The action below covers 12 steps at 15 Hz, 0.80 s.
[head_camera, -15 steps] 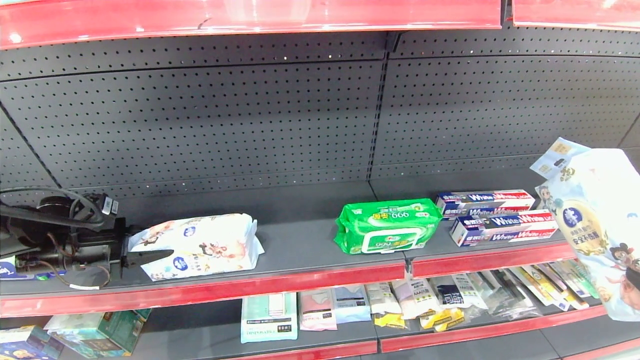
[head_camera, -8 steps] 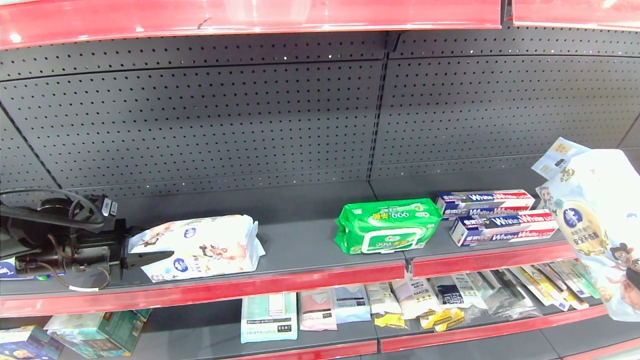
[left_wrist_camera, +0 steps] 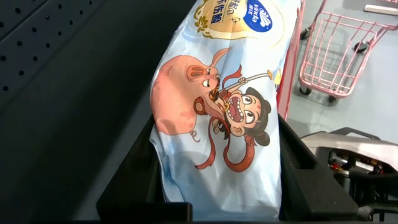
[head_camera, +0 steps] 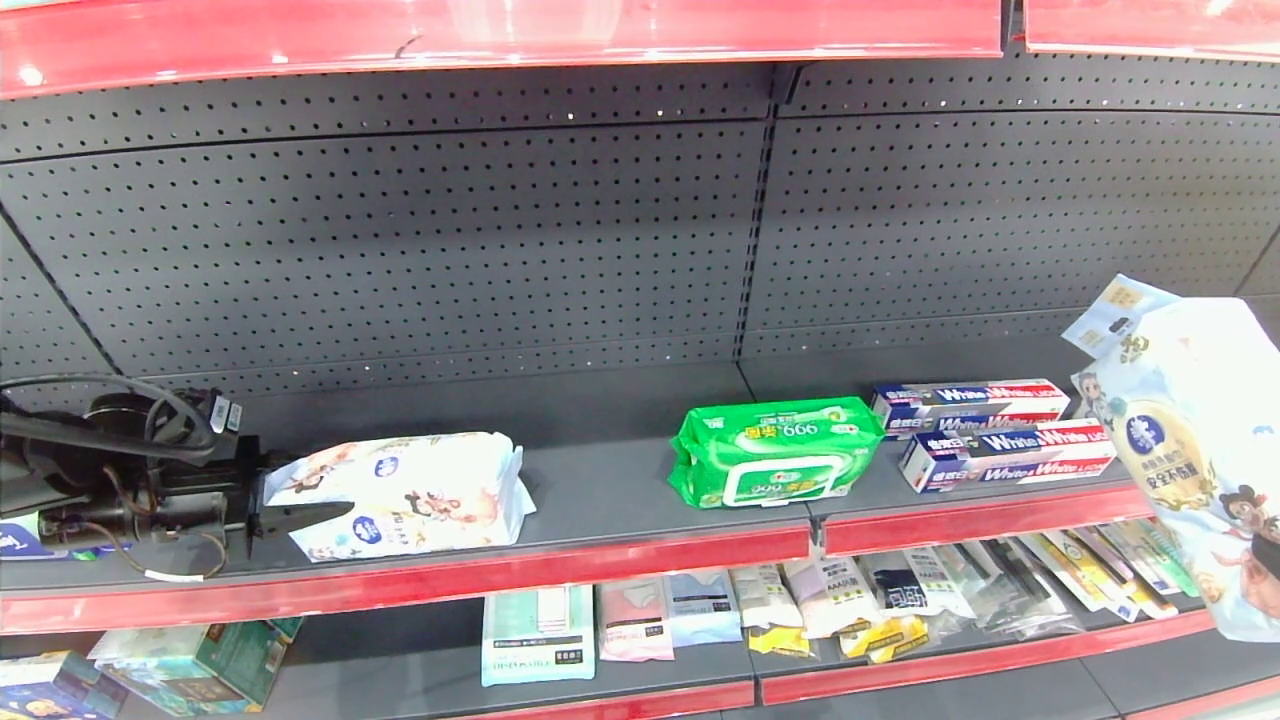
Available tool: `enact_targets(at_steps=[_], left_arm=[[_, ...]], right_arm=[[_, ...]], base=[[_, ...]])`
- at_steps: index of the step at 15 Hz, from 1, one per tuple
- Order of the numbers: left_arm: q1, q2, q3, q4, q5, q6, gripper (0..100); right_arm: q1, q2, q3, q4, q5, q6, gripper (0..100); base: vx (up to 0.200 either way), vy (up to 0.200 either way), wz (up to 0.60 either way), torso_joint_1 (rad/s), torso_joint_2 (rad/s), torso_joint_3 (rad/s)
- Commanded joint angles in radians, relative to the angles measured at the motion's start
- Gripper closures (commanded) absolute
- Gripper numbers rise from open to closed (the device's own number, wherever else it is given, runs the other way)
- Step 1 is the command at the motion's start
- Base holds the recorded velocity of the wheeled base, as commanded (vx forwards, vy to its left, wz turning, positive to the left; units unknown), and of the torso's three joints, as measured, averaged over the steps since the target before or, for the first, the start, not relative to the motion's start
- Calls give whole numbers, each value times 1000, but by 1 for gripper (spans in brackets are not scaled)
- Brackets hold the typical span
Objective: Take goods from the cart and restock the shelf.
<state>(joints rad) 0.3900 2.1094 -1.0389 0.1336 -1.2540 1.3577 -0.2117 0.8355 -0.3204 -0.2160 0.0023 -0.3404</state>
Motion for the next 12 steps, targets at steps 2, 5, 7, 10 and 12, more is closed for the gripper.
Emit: enact_targets(at_steps=[2,5,7,10,12], left_arm=[[-8,4,2,0,-4,0,100],[-8,9,2,1,-13,0,100],[-7,9,0,0,-13,0,100],[1,9,-1,0,-11,1,100],[4,9,-1,-2,-10,1,100]], right_arm=[[0,2,0,0,1,0,100],[0,2,-2,0,1,0,100],[0,5,-6,0,1,0,100],[0,10,-8,0,1,0,100],[0,11,-8,0,1,0,100]], base=[[0,0,0,0,0,0],[0,0,0,0,0,0],[0,0,0,0,0,0],[0,0,0,0,0,0],[0,0,0,0,0,0]])
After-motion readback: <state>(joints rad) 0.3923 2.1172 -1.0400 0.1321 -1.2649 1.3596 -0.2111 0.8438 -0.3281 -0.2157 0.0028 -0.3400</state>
